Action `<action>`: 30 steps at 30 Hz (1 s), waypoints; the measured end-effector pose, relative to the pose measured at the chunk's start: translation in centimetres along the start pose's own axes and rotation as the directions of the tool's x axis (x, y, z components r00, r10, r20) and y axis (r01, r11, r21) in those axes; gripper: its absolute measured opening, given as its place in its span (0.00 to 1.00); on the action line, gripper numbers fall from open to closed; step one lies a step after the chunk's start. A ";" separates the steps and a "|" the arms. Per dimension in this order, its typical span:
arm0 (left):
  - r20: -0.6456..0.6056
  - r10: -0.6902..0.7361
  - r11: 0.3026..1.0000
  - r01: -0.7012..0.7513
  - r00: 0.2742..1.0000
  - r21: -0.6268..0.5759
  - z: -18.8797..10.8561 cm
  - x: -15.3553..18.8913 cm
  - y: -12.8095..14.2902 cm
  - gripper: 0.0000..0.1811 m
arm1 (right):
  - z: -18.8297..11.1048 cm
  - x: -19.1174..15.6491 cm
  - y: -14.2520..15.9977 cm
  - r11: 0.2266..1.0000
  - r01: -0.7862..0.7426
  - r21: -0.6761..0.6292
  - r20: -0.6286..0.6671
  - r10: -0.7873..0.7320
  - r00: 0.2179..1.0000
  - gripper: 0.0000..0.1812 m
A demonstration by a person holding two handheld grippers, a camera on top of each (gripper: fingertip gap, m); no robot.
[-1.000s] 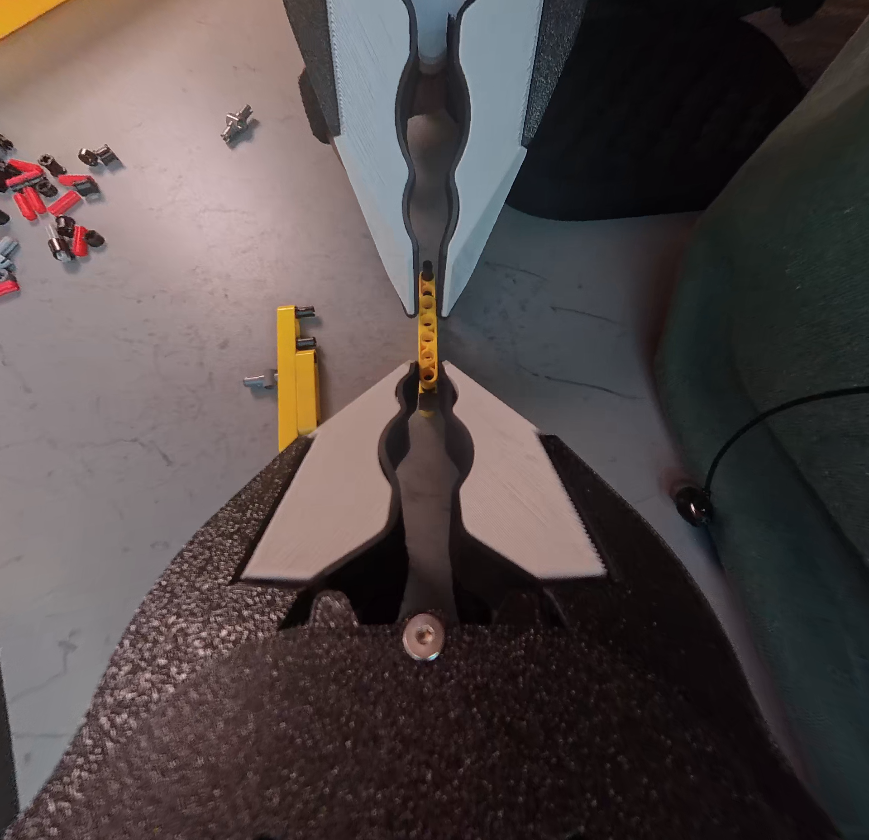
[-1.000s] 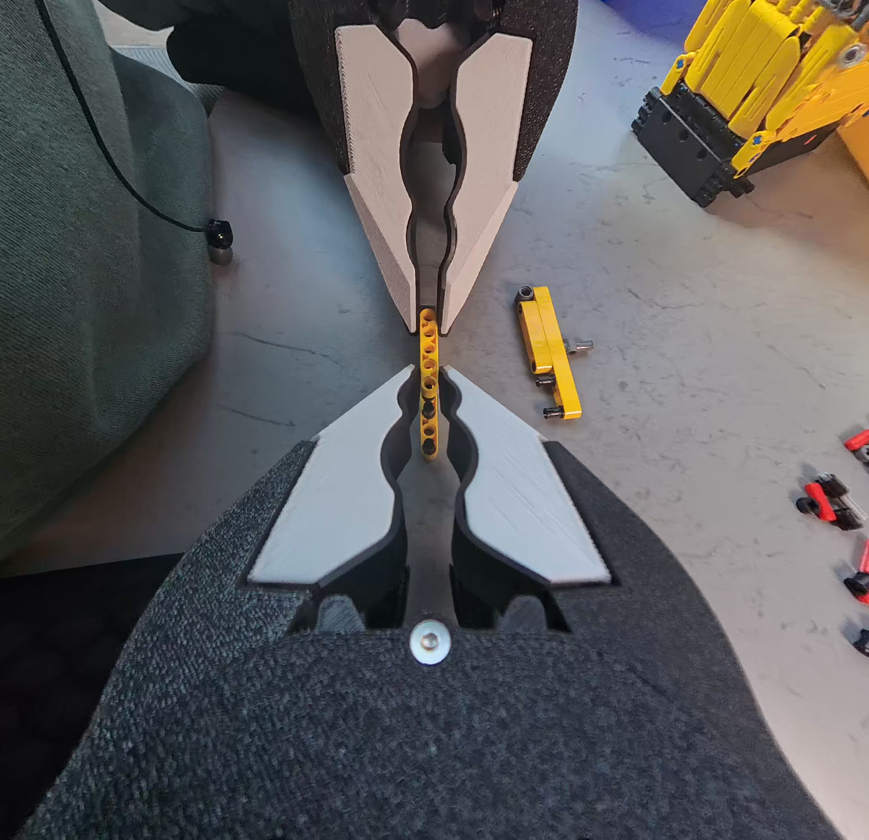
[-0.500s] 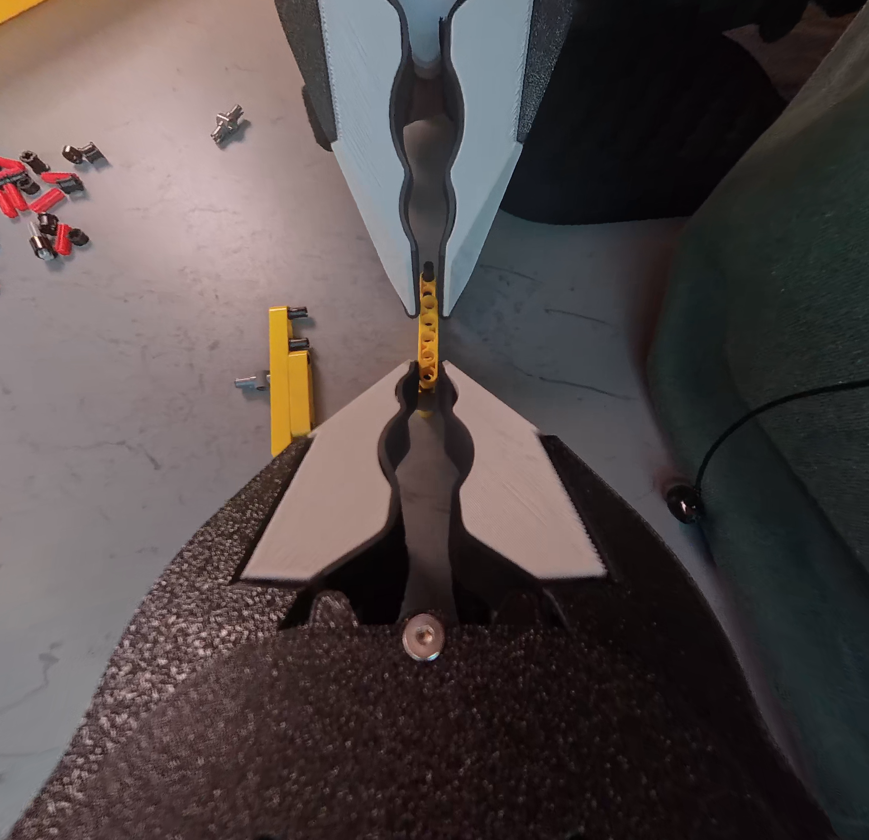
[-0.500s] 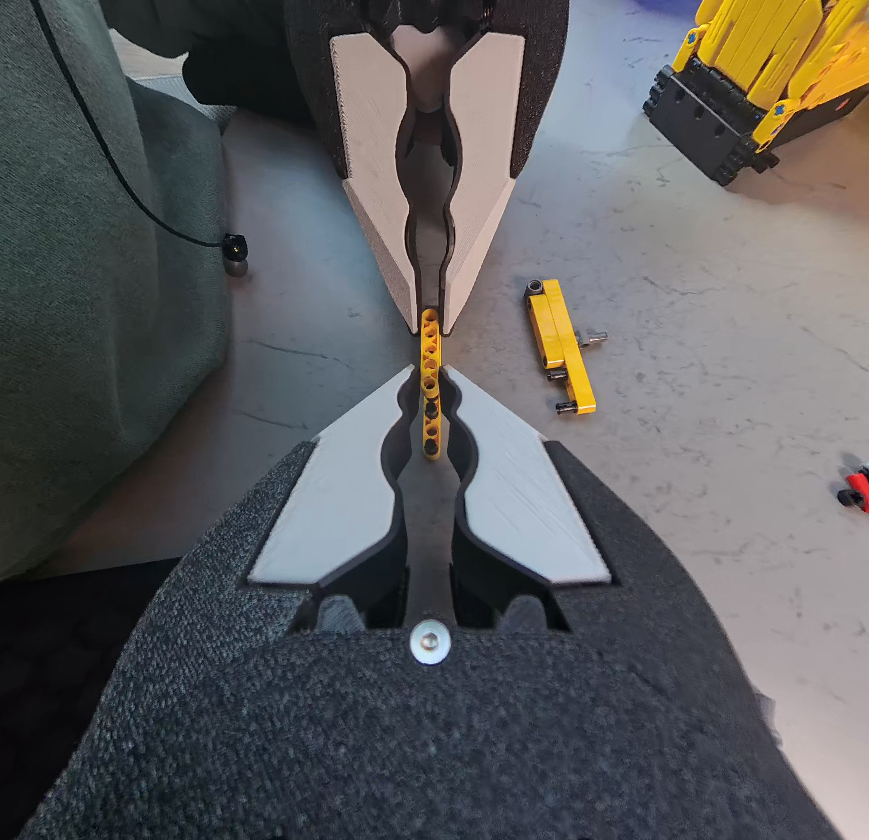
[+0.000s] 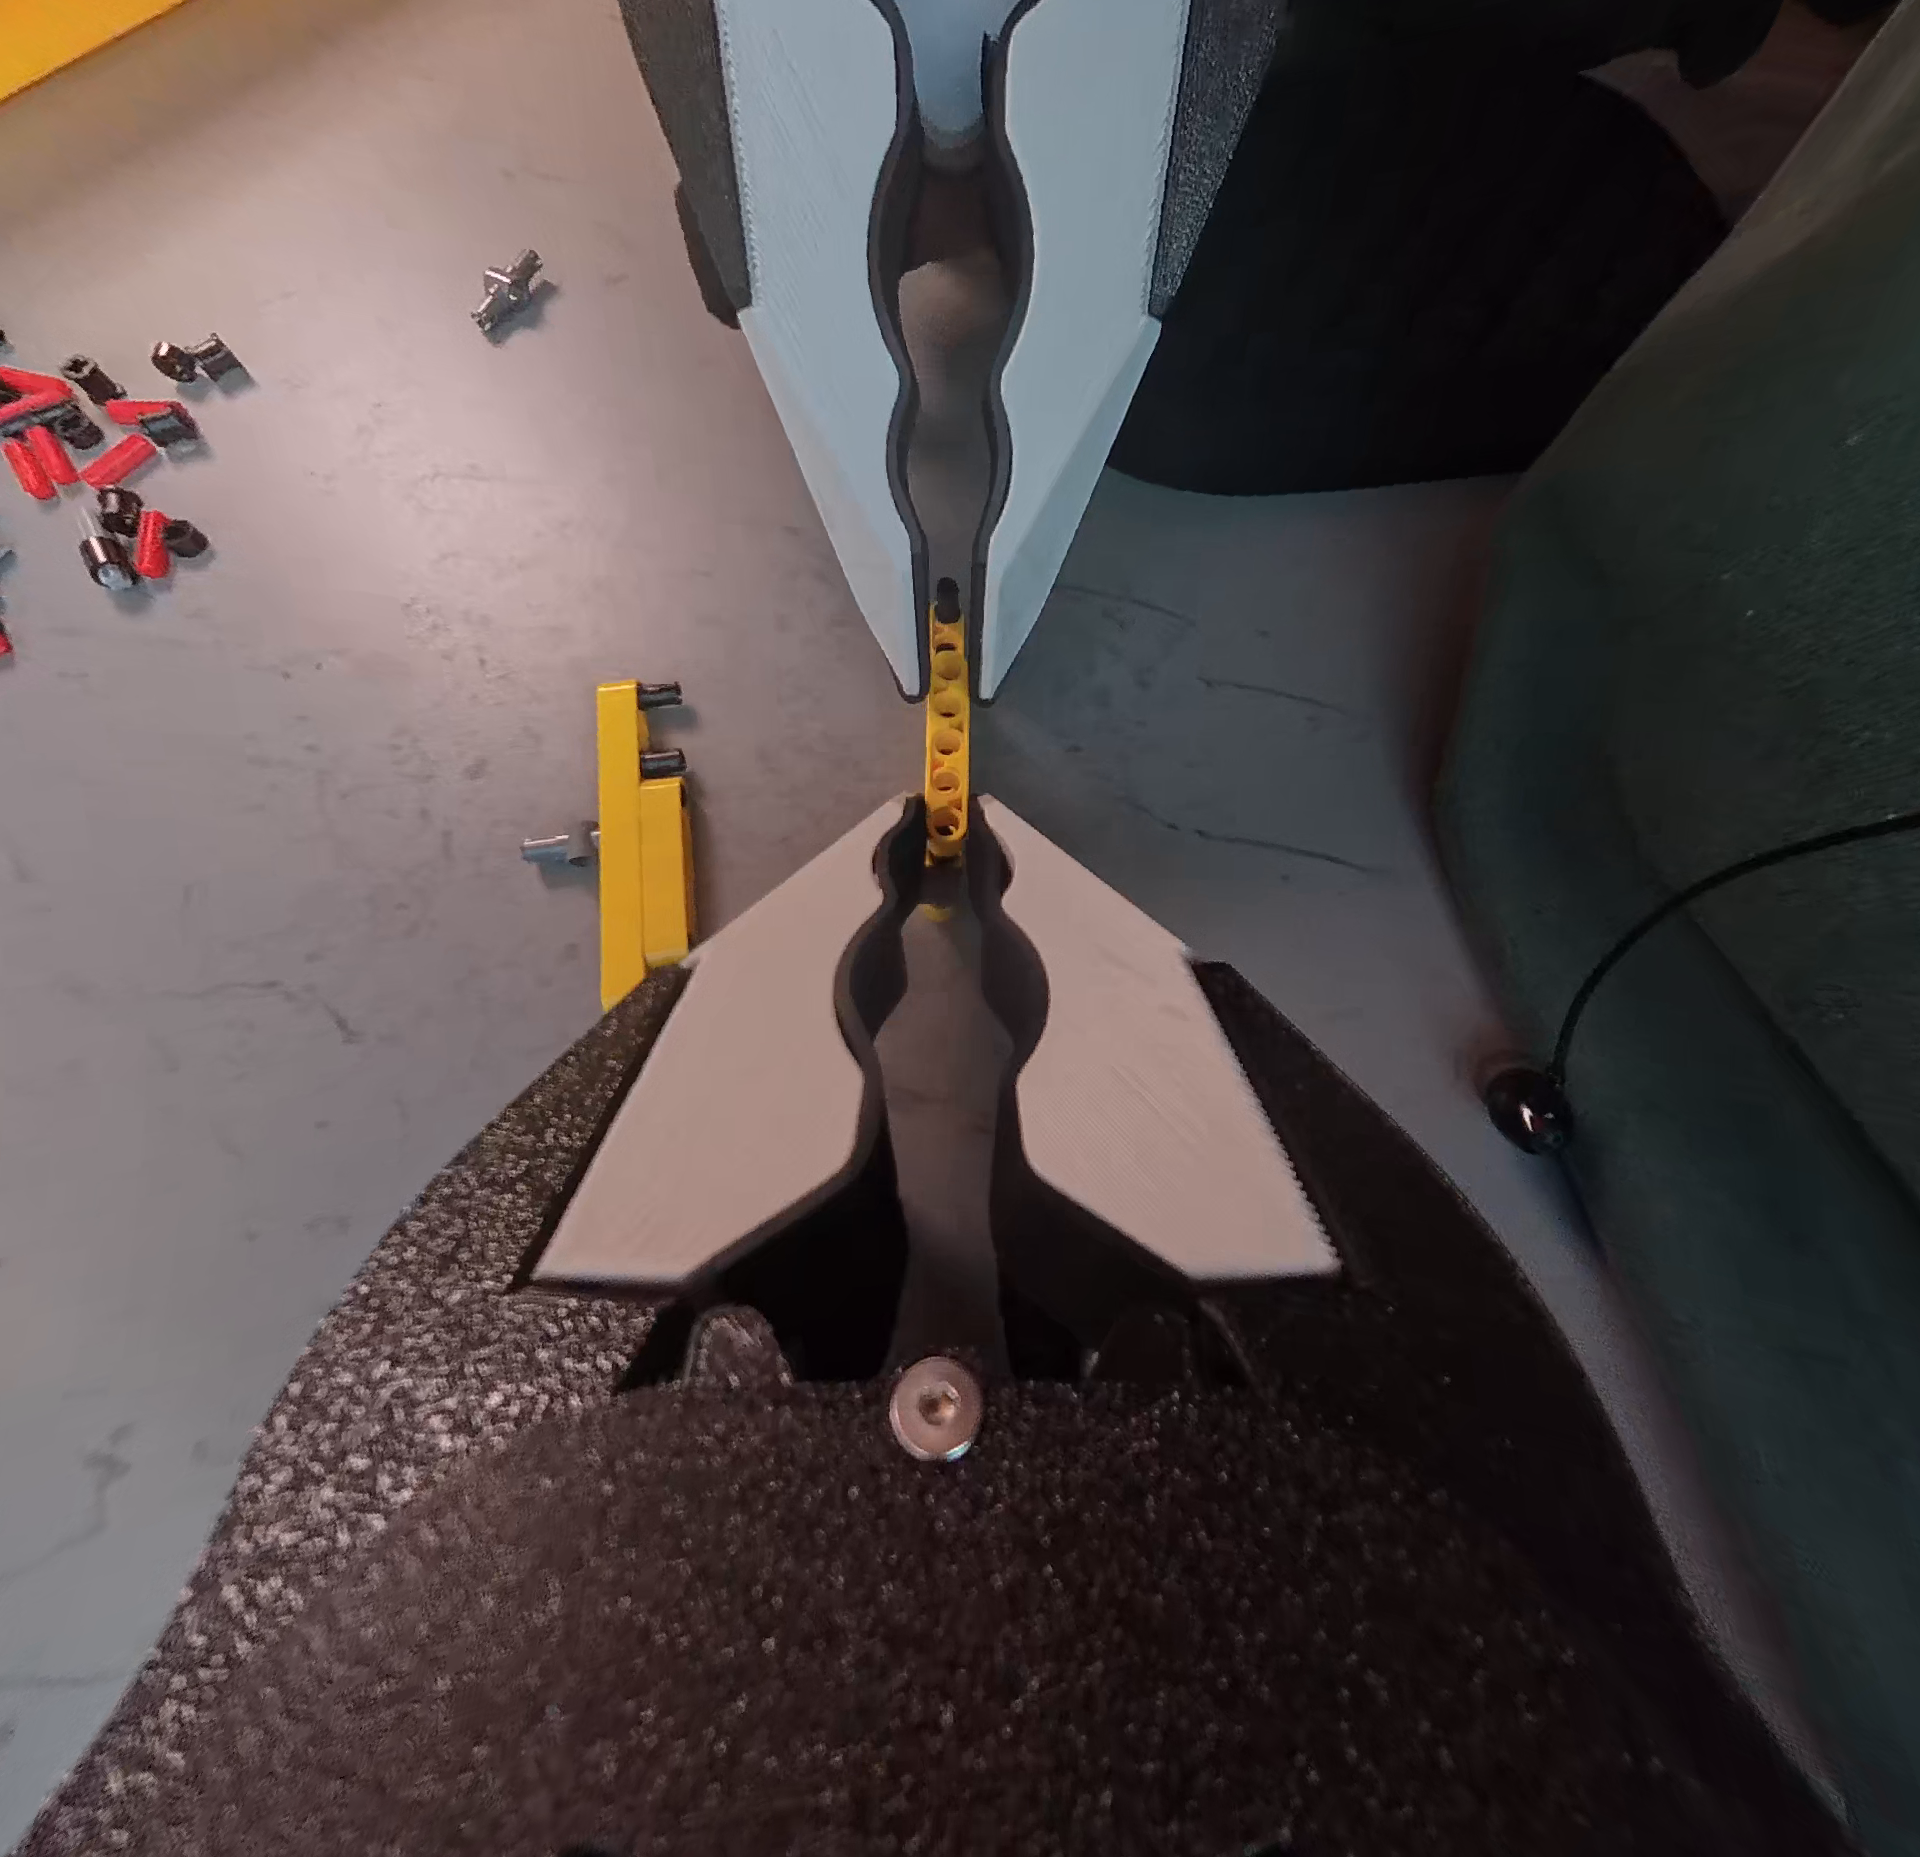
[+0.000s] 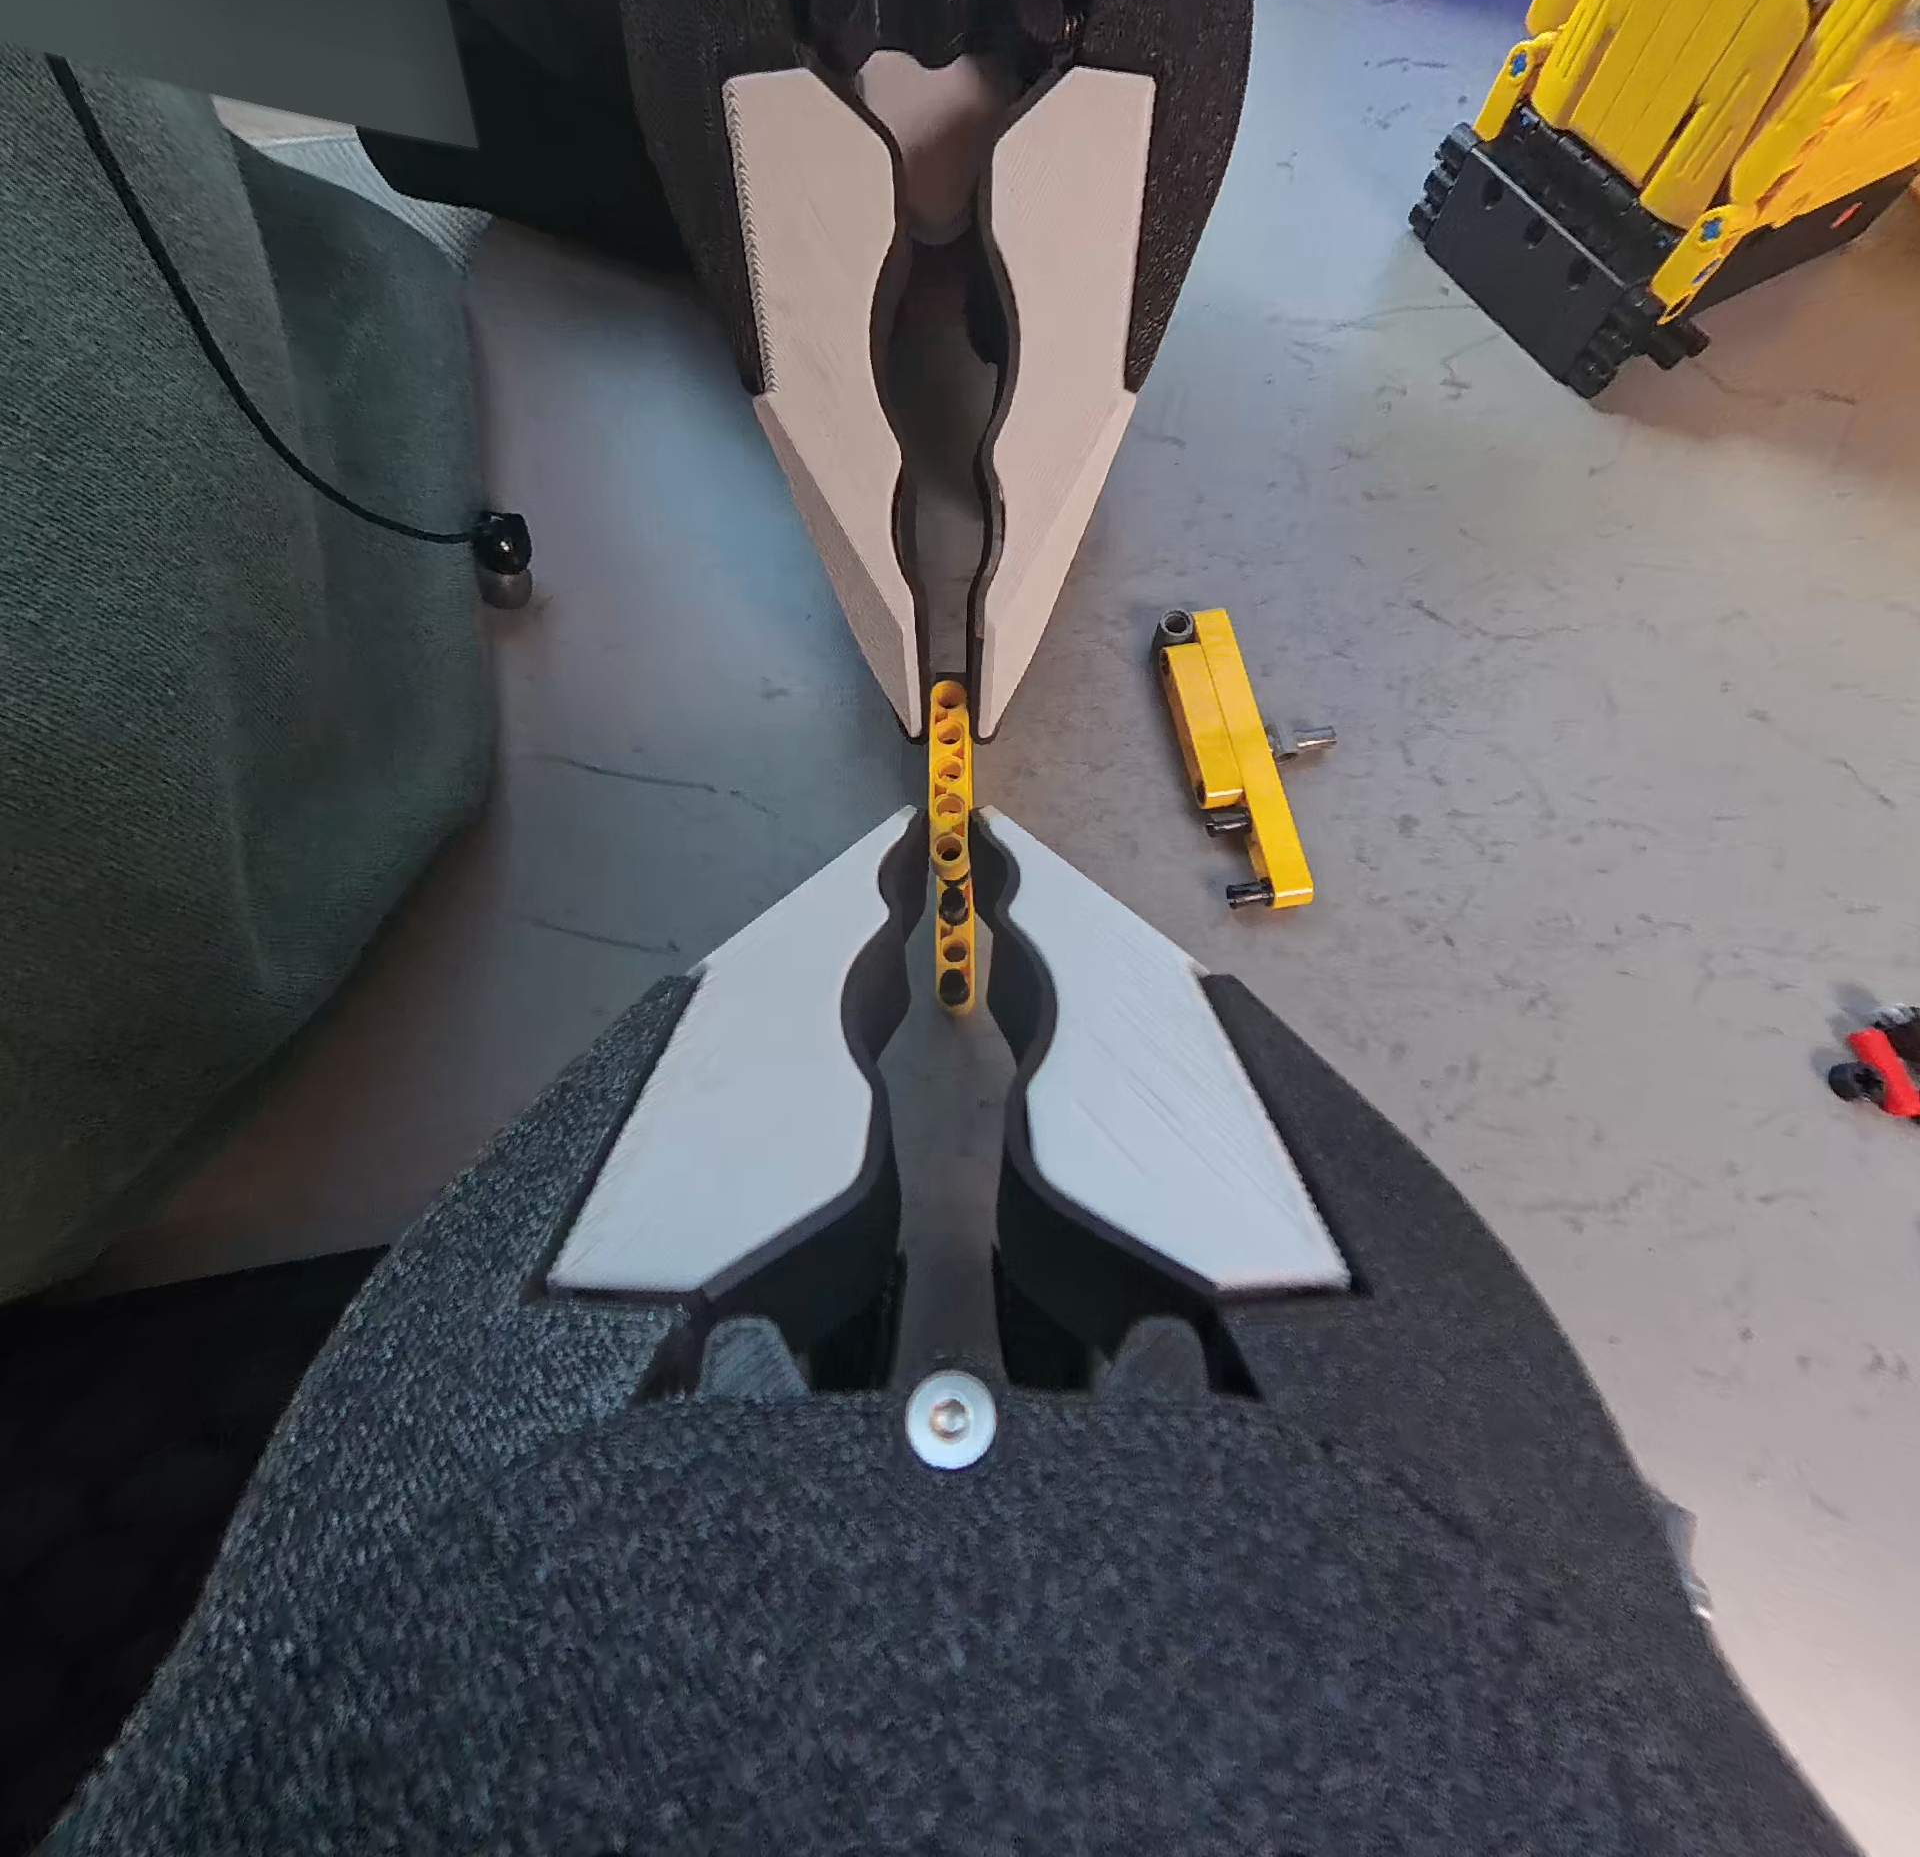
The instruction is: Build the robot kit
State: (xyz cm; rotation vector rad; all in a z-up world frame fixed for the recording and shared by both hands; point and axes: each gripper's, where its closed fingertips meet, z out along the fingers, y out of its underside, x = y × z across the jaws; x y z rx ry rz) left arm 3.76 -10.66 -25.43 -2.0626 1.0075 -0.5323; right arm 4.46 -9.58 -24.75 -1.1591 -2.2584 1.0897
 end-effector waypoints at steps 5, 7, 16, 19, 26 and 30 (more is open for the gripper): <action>-0.013 -0.037 0.999 0.037 0.999 0.002 0.0 -0.2 0.0 0.04 | 0.0 0.2 0.0 0.999 -0.032 0.006 -0.002 0.032 0.999 0.04; -0.033 -0.070 0.998 0.070 0.997 0.001 0.0 -0.2 0.0 0.04 | 0.0 0.2 0.0 0.998 -0.063 0.014 0.011 0.063 0.998 0.04; -0.030 -0.076 0.997 0.076 0.997 -0.001 0.0 -0.2 0.0 0.04 | 0.0 0.3 -0.2 0.998 0.053 -0.018 -0.037 -0.054 0.998 0.05; -0.018 -0.051 0.999 0.051 0.999 -0.012 0.0 -0.2 0.0 0.04 | 0.2 0.4 -0.3 0.997 0.061 -0.046 -0.029 -0.062 0.998 0.05; -0.004 -0.026 0.999 0.026 1.000 -0.025 0.1 -0.2 0.0 0.04 | 1.0 0.2 -0.2 0.990 0.085 -0.114 0.021 -0.083 0.996 0.04; -0.005 -0.018 1.000 0.018 1.000 -0.018 0.0 -0.1 0.0 0.04 | 1.0 0.2 -0.2 0.989 0.056 -0.139 0.046 -0.050 0.998 0.04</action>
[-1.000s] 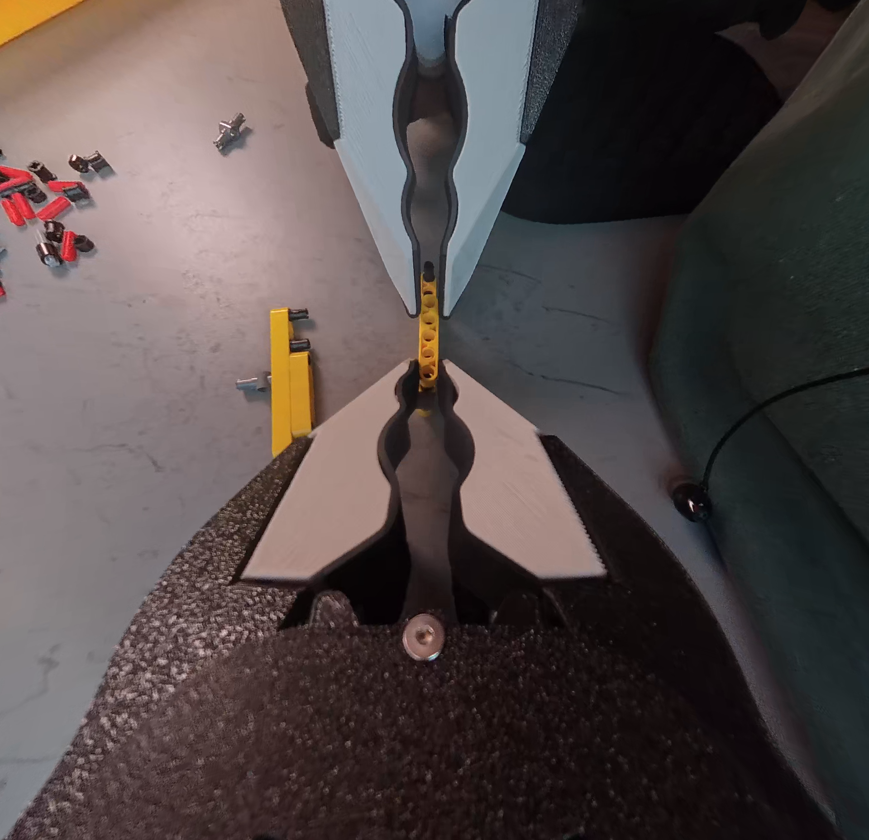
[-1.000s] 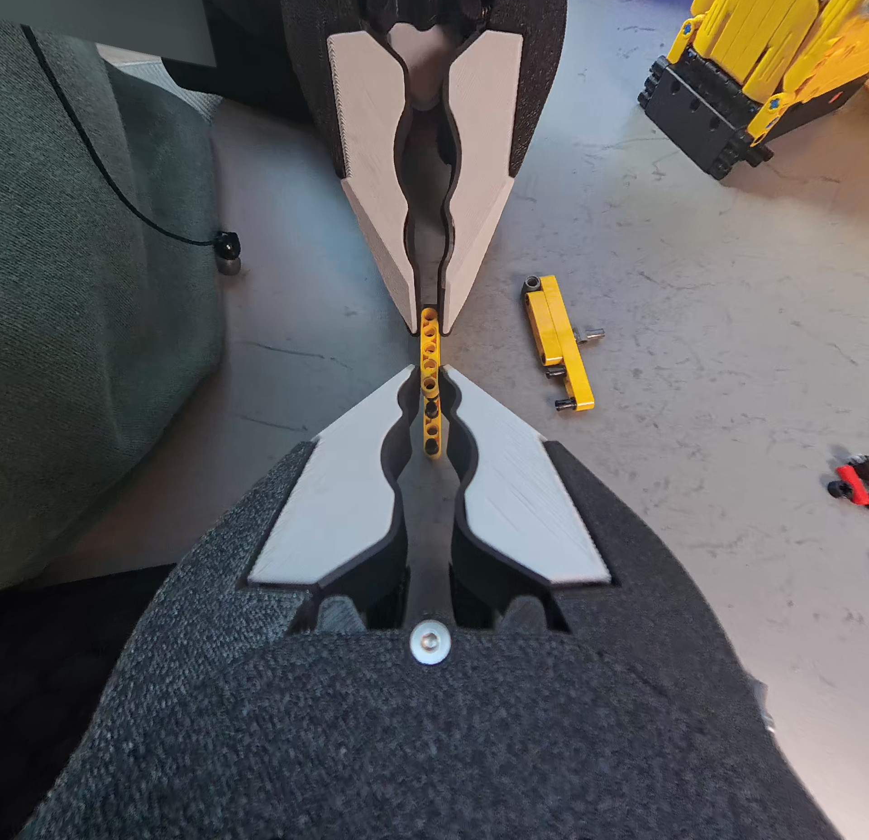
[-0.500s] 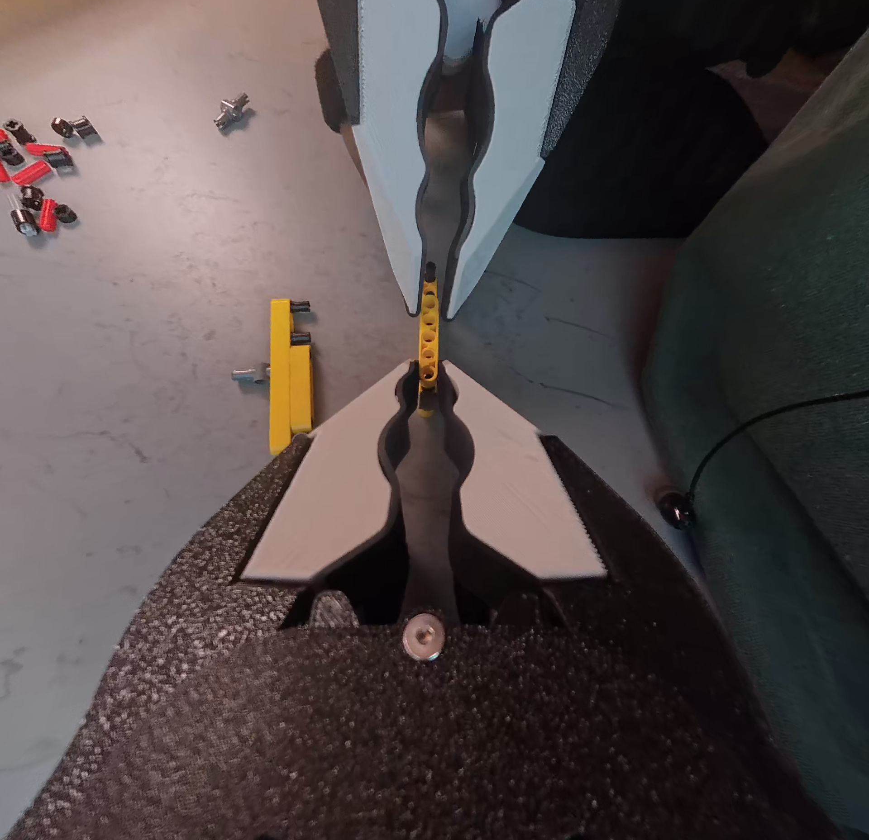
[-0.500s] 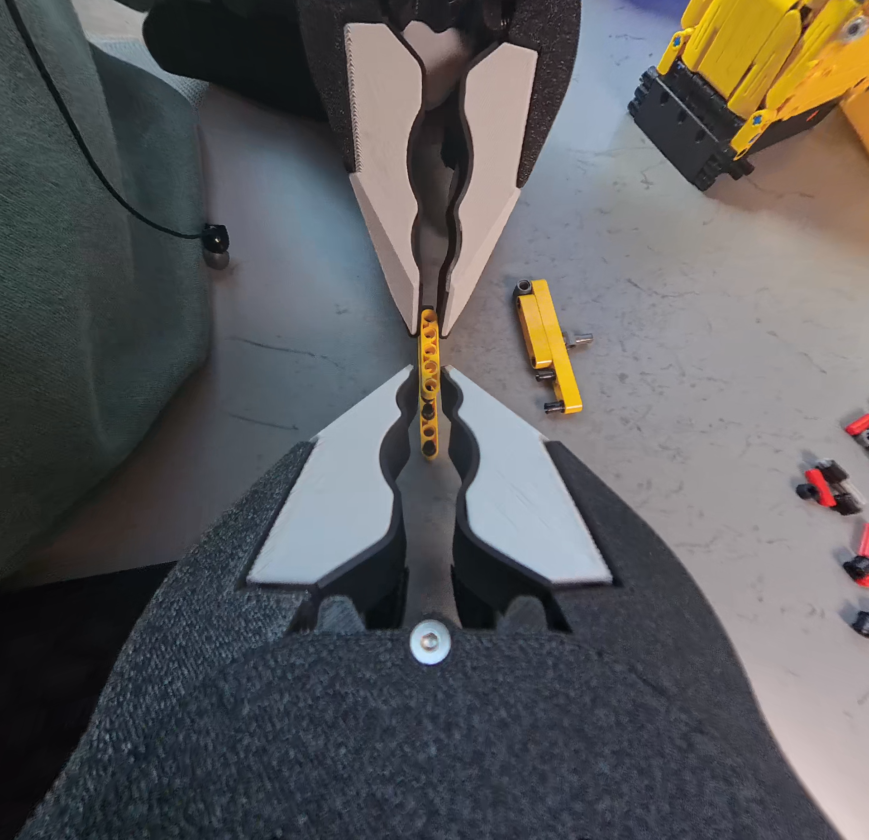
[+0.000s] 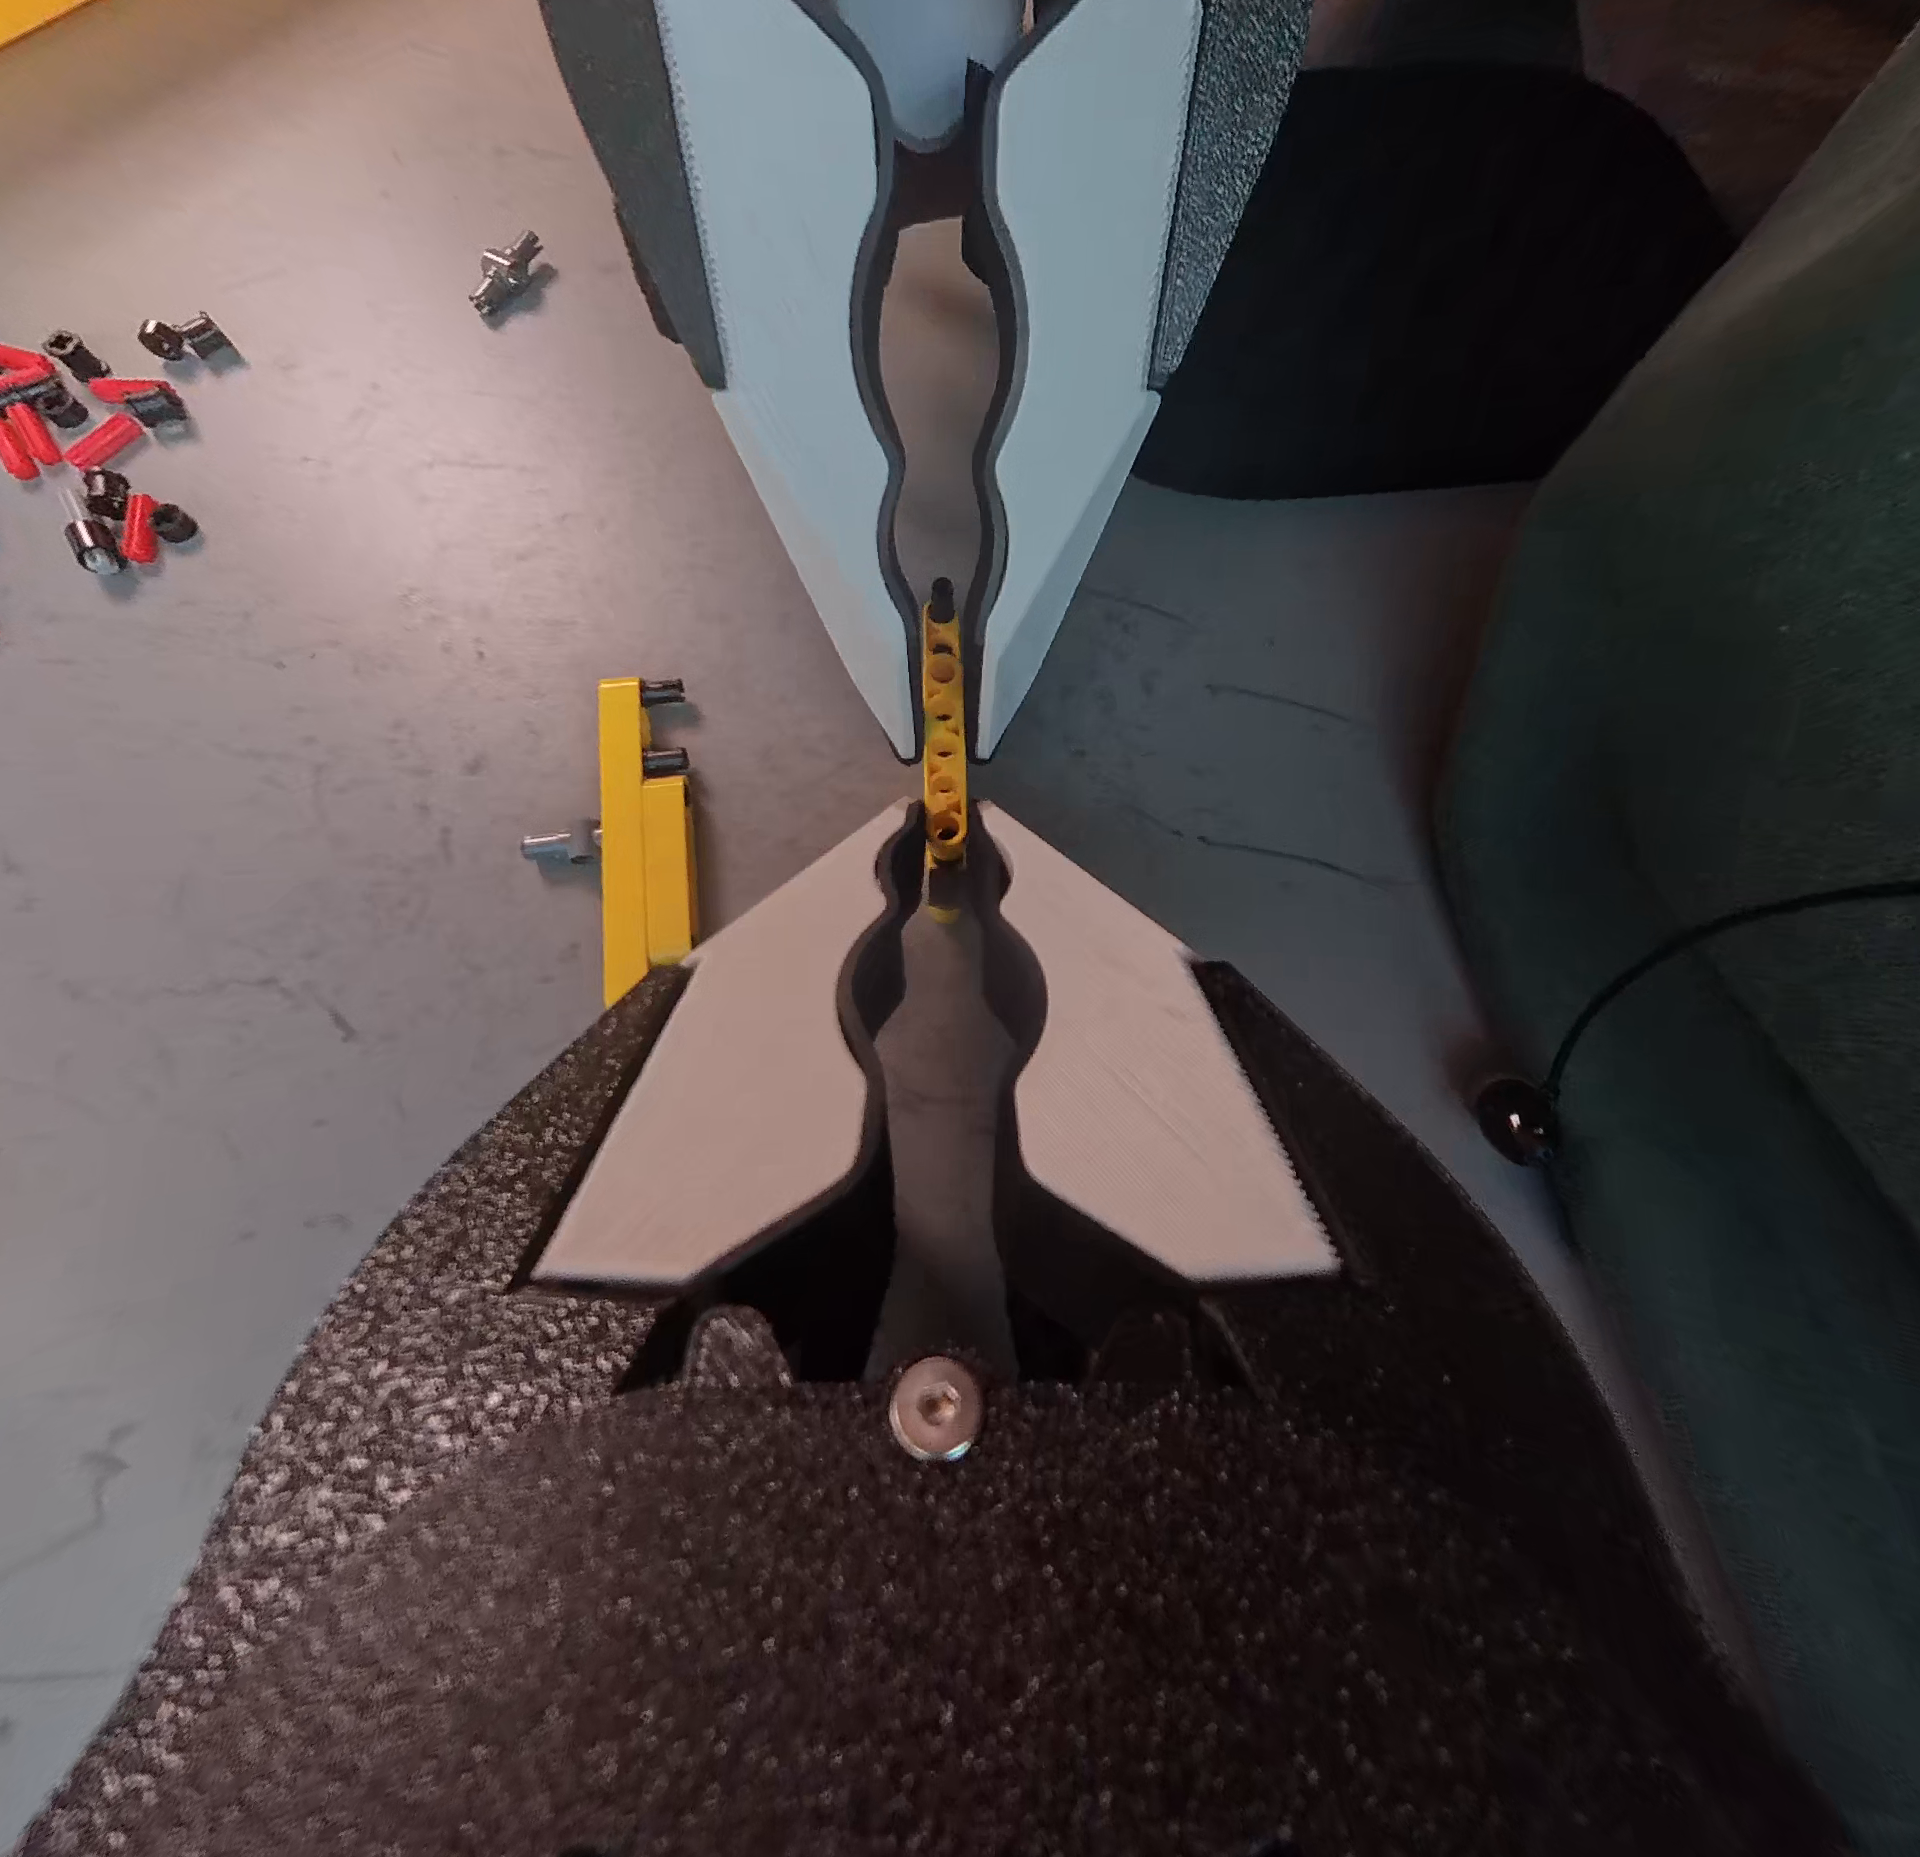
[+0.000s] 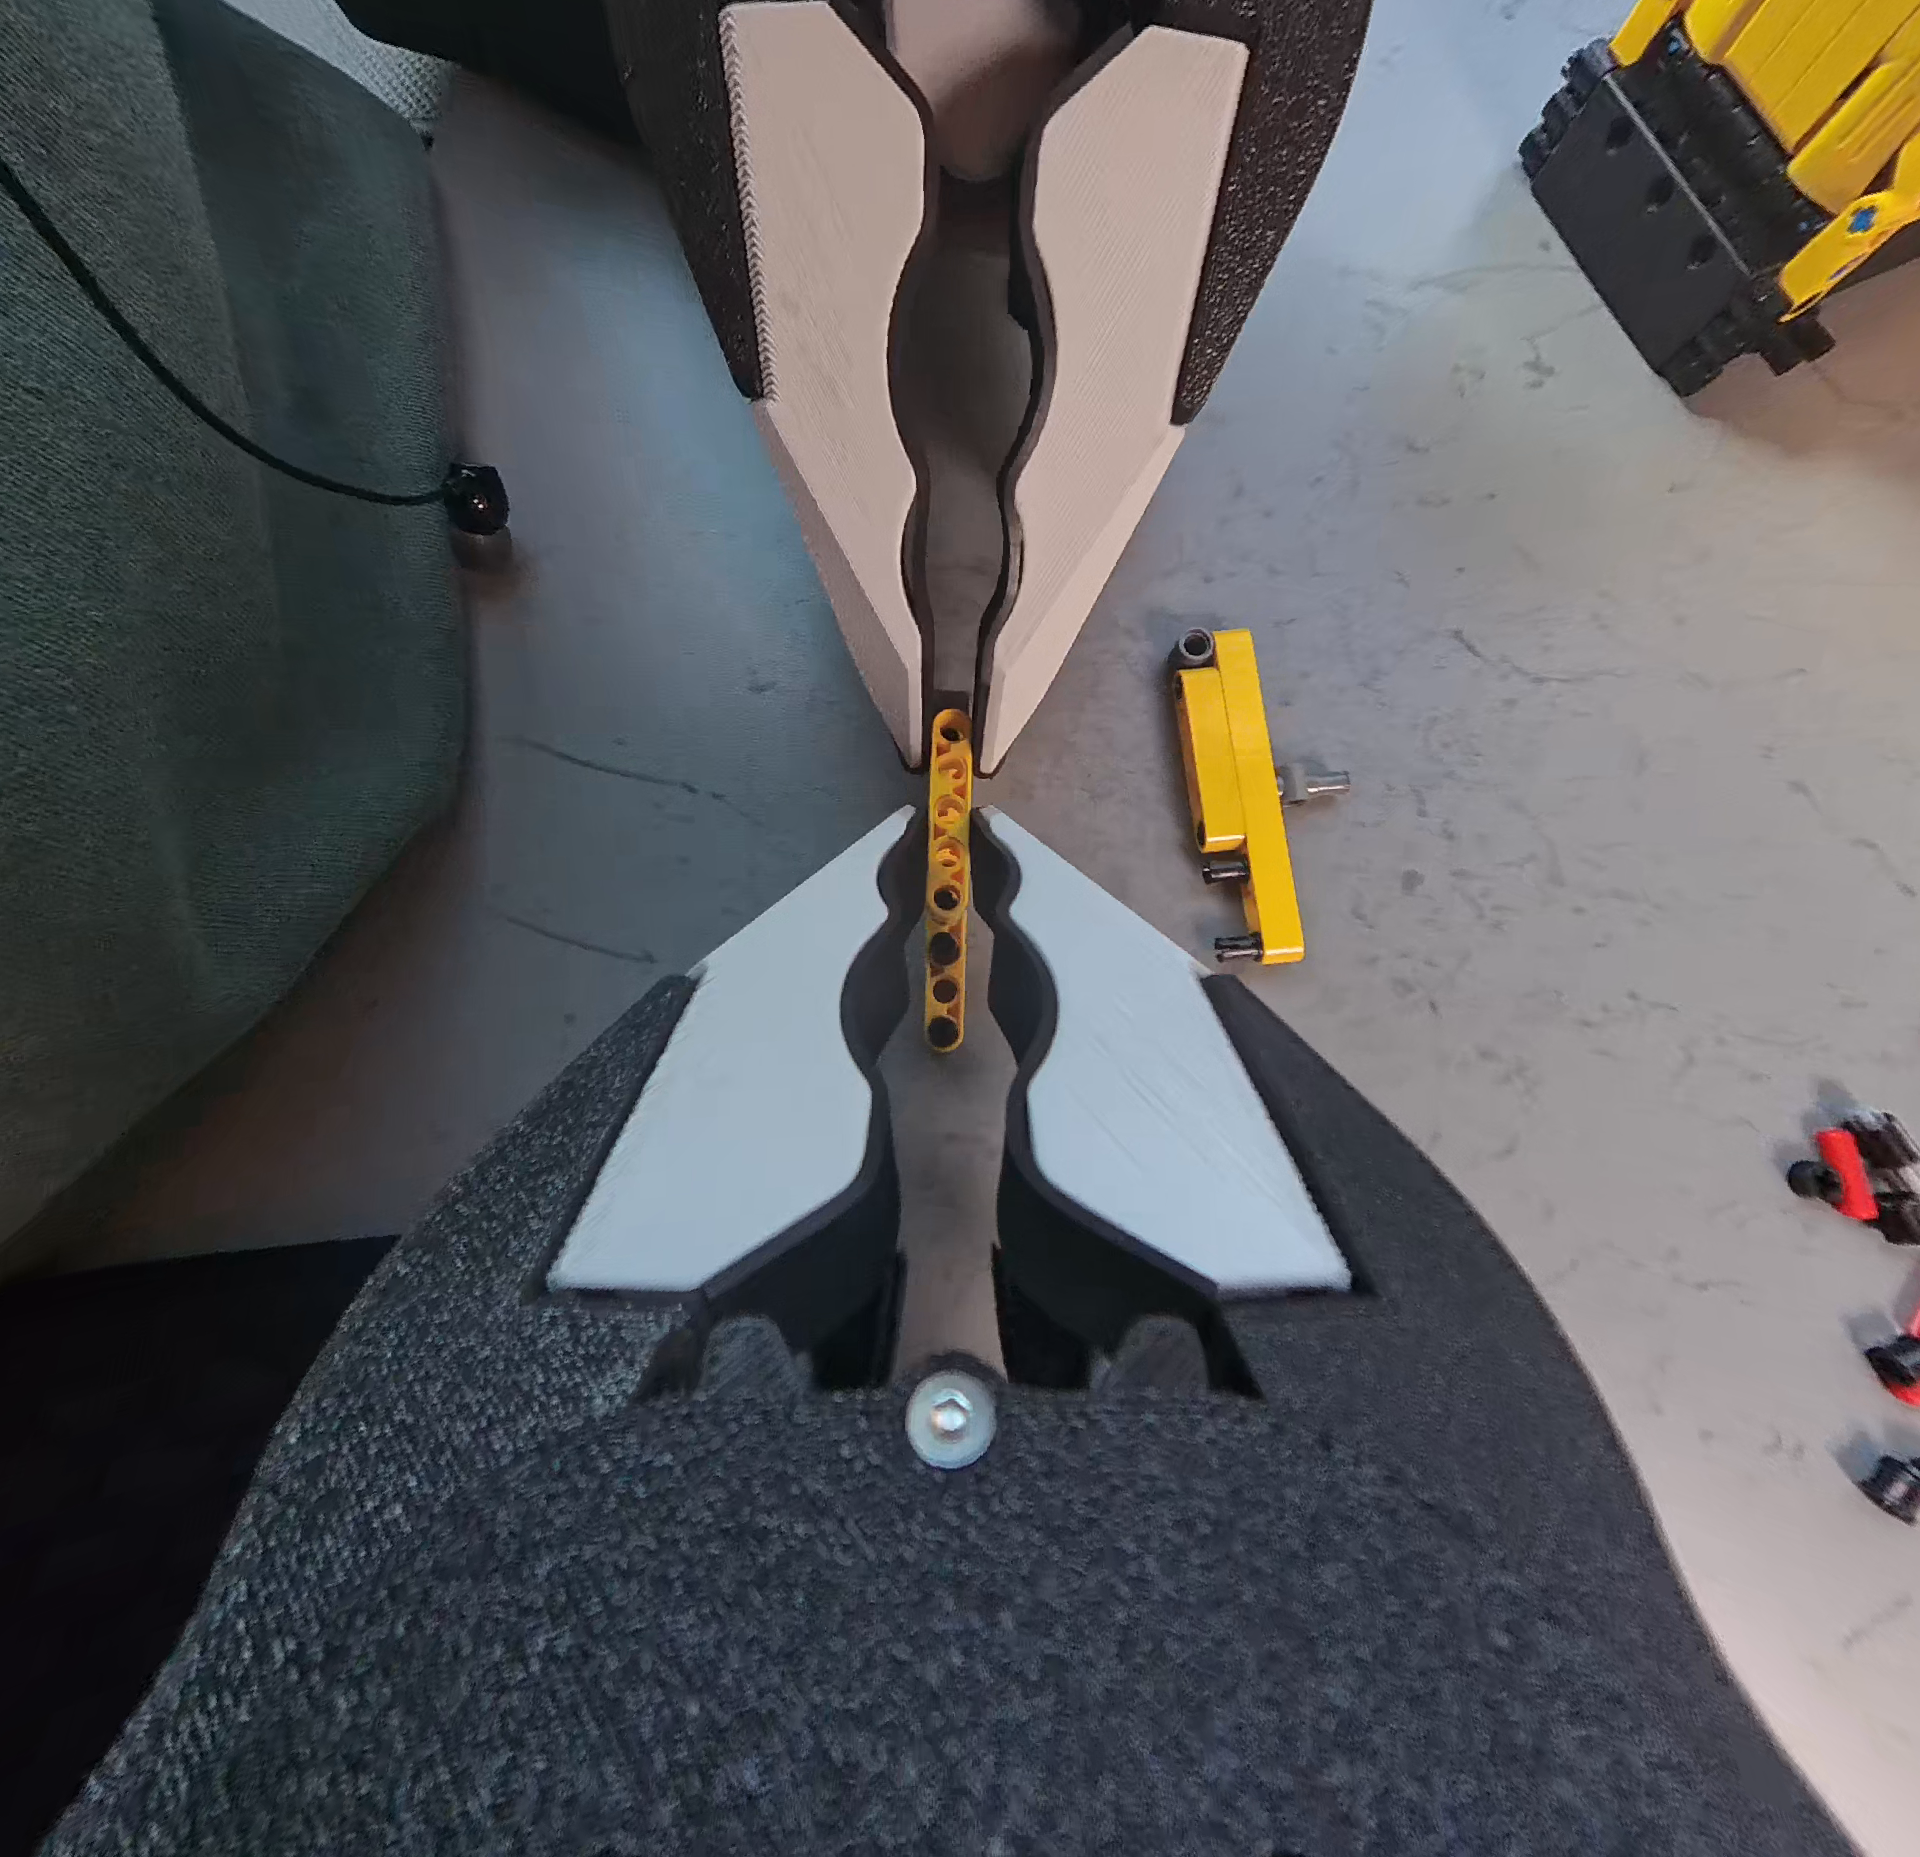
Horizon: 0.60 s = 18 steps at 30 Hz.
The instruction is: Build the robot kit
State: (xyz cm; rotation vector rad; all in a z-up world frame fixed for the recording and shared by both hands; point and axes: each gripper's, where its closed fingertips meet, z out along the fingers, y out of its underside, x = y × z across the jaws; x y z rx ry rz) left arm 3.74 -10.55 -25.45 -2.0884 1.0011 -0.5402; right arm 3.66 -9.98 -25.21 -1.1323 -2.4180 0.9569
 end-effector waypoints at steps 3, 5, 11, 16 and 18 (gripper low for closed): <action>0.001 0.012 0.998 -0.012 1.000 -0.065 0.1 0.0 1.4 0.13 | 0.1 -0.1 0.0 1.000 0.003 -0.019 -0.007 -0.003 1.000 0.04; -0.011 0.007 0.998 -0.008 1.000 -0.060 0.2 0.3 1.4 0.12 | 0.1 -0.2 -0.1 1.000 -0.006 -0.021 -0.010 0.006 1.000 0.04; 0.004 0.014 0.998 -0.014 1.000 -0.068 0.3 -0.1 1.6 0.04 | 0.2 -0.3 -0.1 0.998 0.014 -0.057 -0.038 -0.016 0.999 0.04; 0.012 0.024 0.997 -0.024 1.000 -0.070 0.4 -0.1 1.6 0.04 | 0.3 -0.3 -0.1 0.995 -0.012 -0.098 -0.043 0.008 0.999 0.04; 0.005 0.015 0.997 -0.014 1.000 -0.070 0.4 -0.1 1.5 0.04 | 0.3 -0.3 -0.1 0.993 -0.001 -0.121 -0.050 -0.006 0.999 0.04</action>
